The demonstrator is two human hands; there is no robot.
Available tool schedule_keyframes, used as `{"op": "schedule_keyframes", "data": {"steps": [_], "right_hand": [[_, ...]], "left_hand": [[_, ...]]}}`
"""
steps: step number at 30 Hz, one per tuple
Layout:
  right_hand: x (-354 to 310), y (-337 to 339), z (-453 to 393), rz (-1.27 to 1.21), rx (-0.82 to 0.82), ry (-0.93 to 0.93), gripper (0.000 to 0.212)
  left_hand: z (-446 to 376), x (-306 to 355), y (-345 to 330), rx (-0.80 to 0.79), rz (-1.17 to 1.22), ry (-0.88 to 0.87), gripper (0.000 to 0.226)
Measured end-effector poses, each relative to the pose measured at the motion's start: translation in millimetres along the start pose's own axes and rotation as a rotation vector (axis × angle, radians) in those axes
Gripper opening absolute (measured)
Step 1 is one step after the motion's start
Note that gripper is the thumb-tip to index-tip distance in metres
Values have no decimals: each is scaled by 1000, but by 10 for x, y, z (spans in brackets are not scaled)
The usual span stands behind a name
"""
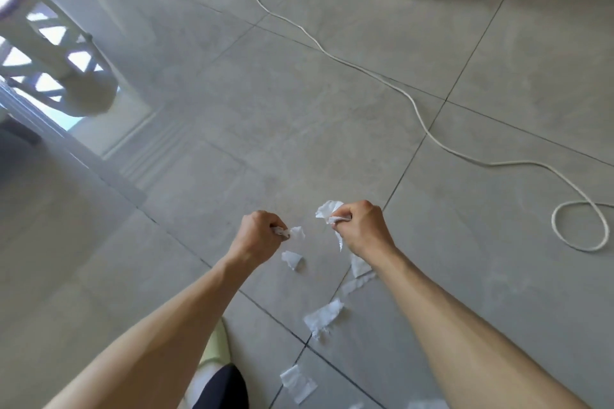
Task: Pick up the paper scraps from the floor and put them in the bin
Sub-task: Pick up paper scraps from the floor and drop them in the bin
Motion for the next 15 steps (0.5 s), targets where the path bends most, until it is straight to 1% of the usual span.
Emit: {"op": "schedule_keyframes", "data": {"steps": [3, 6, 8, 11, 15], "right_hand": [[-413, 214, 610, 35, -20, 10, 17], [-701, 418, 1298, 60, -37, -24, 17], [-880, 546, 1707, 113, -27, -2, 18], [-1034, 645, 2164, 138, -18, 26, 17], [-982, 511, 2834, 124, -20, -38, 16]], "left_hand": [[608, 340, 296, -34, 3, 29, 9], [1314, 691, 532, -32, 28, 47, 7], [1734, 903, 642, -26, 43, 59, 5], [2203, 1082, 676, 4, 73, 60, 5], [2905, 1075, 536, 35, 151, 86, 5]]}}
Point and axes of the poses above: each hand's wrist, its own z-axis away from the middle knuckle, its own y-axis out of the back of the hand, x = y × z, the point moved 5 cm from there along -z, towards the middle knuckle, and after that the axes turned 13 degrees about -x, right-handed, at the moved point
